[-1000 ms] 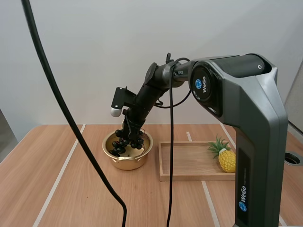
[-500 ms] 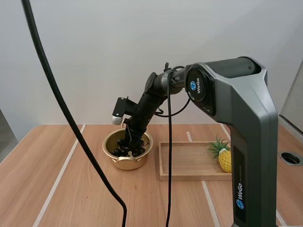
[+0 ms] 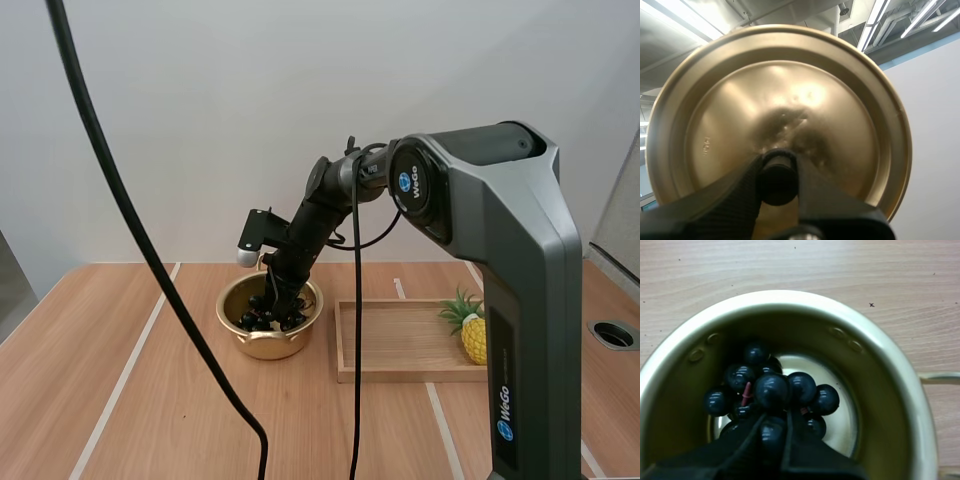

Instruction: Open the pot, put the grape inside, and close it

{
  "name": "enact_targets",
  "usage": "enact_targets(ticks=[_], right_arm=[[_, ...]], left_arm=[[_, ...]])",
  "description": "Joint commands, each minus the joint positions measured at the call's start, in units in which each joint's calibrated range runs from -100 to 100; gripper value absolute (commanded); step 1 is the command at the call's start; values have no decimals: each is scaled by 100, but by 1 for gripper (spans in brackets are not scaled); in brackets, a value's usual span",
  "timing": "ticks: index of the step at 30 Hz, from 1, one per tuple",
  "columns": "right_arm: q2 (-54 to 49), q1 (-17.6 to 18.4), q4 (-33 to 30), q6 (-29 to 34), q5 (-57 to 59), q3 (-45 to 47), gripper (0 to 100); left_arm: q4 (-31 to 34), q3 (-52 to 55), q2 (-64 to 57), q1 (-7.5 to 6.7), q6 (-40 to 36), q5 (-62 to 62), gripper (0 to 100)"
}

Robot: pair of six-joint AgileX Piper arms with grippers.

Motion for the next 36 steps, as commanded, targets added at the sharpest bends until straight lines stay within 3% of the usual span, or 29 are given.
enact_targets(ticks=[1, 4, 5, 6, 7, 10, 22, 36], right_arm=[[105, 12, 10, -13, 128, 30, 0], [176, 12, 32, -13, 113, 30, 0], [176, 12, 32, -13, 113, 30, 8], [176, 12, 32, -13, 137, 30, 19], [176, 12, 32, -13, 157, 30, 38], [176, 12, 119, -13, 233, 30, 100], [-39, 12, 169, -13, 252, 30, 100], [-1545, 12, 124, 278, 342, 18, 100]], left_arm=[[51, -33, -5, -15, -22, -201, 0], [51, -33, -5, -15, -22, -201, 0], [51, -33, -5, -15, -22, -201, 0], [51, -33, -5, -15, -22, -201, 0], [51, -33, -5, -15, -22, -201, 0], [51, -33, -5, -15, -22, -201, 0], [51, -33, -5, -15, -22, -201, 0], [51, -33, -5, -15, -22, -201, 0]])
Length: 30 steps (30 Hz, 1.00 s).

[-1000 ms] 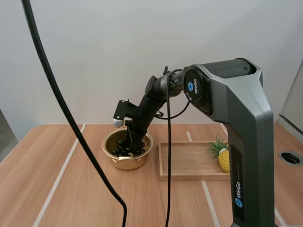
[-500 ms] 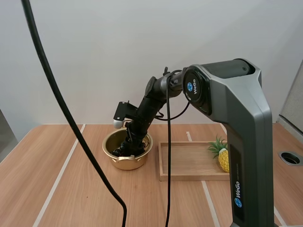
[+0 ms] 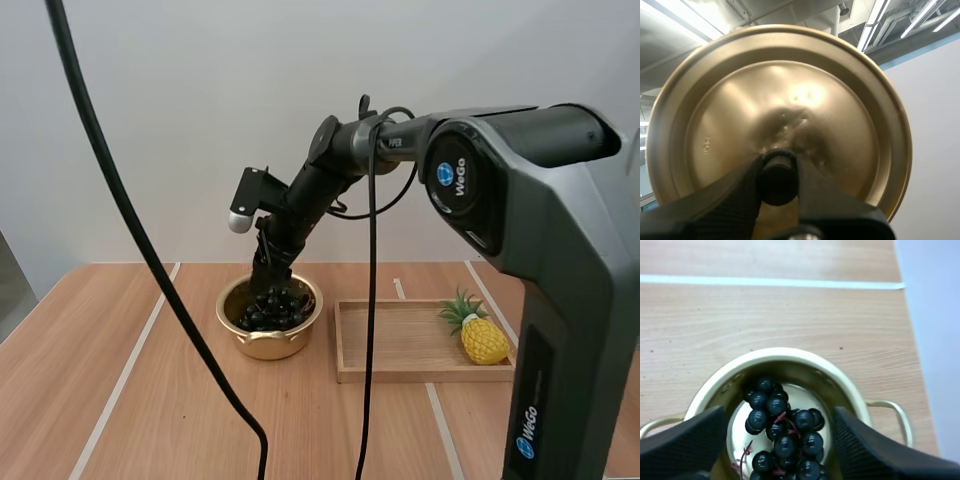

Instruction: Open the pot, put the grape inside, and close it

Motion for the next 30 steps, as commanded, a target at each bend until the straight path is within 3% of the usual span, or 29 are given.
enact_targets(ticks=[1, 9, 23, 30], right_arm=[[-445, 3, -67, 155, 292, 4, 100], [-1475, -11, -650, 816, 1207, 4, 100], [-3271, -613, -730, 1387, 1371, 45, 100], [-4377, -691, -1361, 1400, 1371, 831, 100]], left_arm=[[51, -33, -5, -15, -22, -201, 0], [51, -33, -5, -15, -22, -201, 0], [51, -33, -5, -15, -22, -201, 0], [51, -33, -5, -15, -22, -201, 0]])
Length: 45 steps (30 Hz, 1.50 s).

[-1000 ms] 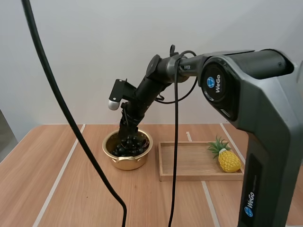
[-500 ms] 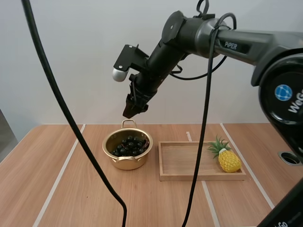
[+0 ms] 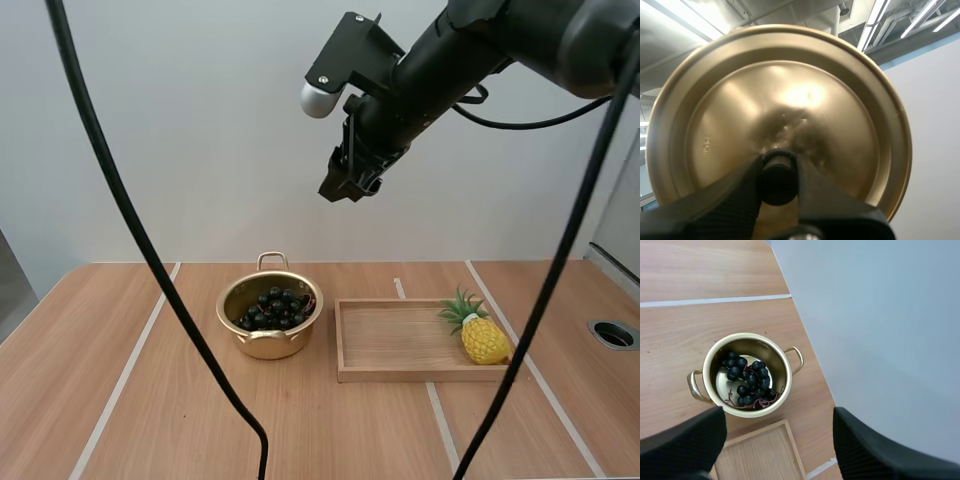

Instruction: Open the pot, put the grape inside, and close it

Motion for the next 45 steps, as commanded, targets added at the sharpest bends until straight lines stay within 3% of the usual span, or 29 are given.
enact_targets(ticks=[1, 8, 17, 25, 26, 29, 30, 37, 45], right_arm=[[-544, -23, -247, 43, 49, 425, 100], [-1747, -23, -626, 189, 49, 1468, 100], [-3152, -23, -668, 227, 49, 2848, 100], [-4075, -23, -694, 791, 49, 3510, 100], [-4194, -23, -726, 966, 49, 3569, 83], [-4539, -23, -766, 1647, 49, 3699, 9], [-4653, -23, -804, 1845, 49, 3750, 0], [-5237, -23, -927, 2880, 49, 3847, 0], [-5578, -23, -931, 3086, 49, 3847, 0]], left_arm=[[51, -33, -5, -15, -22, -201, 0], [51, -33, -5, -15, -22, -201, 0], [51, -33, -5, -15, -22, -201, 0], [51, -33, -5, -15, -22, -201, 0], [51, -33, -5, -15, -22, -201, 0], [51, -33, -5, -15, -22, -201, 0], [51, -33, -5, -15, -22, -201, 0], [51, -33, -5, -15, -22, -201, 0], [51, -33, 6, -15, -22, 638, 0]])
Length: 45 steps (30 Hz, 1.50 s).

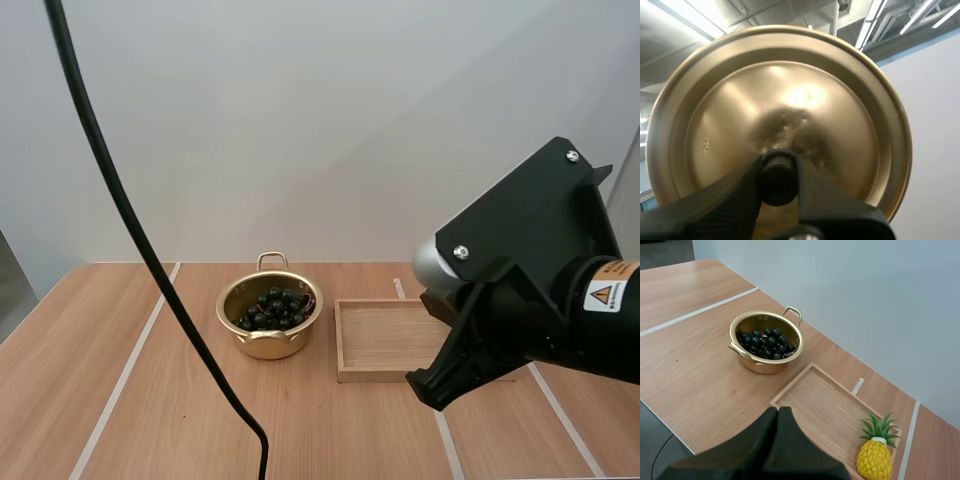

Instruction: Open the pot, put the grape inside, and close it

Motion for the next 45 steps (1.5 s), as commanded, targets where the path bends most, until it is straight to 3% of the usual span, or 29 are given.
enact_targets(ticks=[1, 5, 9, 13, 26, 34, 45], right_arm=[[-118, -23, -39, 67, 0, 19, 0], [-134, -23, -27, 81, 0, 19, 0], [-134, -23, 49, 81, 0, 19, 0], [-134, -23, 49, 81, 0, 19, 0], [-134, -23, 49, 81, 0, 19, 0], [-134, -23, 49, 81, 0, 19, 0], [-134, -23, 49, 69, 0, 19, 0]], left_arm=[[51, -33, 6, -15, -22, 550, 0], [-82, -33, 127, -15, 265, 1624, 0], [-610, -19, 343, -15, 722, 1624, 0], [-856, 284, 425, -15, 709, 1624, 0], [-1060, 2957, 290, -15, 1158, 1624, 0], [-1726, 4635, 316, -15, 1913, 1624, 0], [-1966, 5804, 1094, -15, 2879, 1624, 0]])
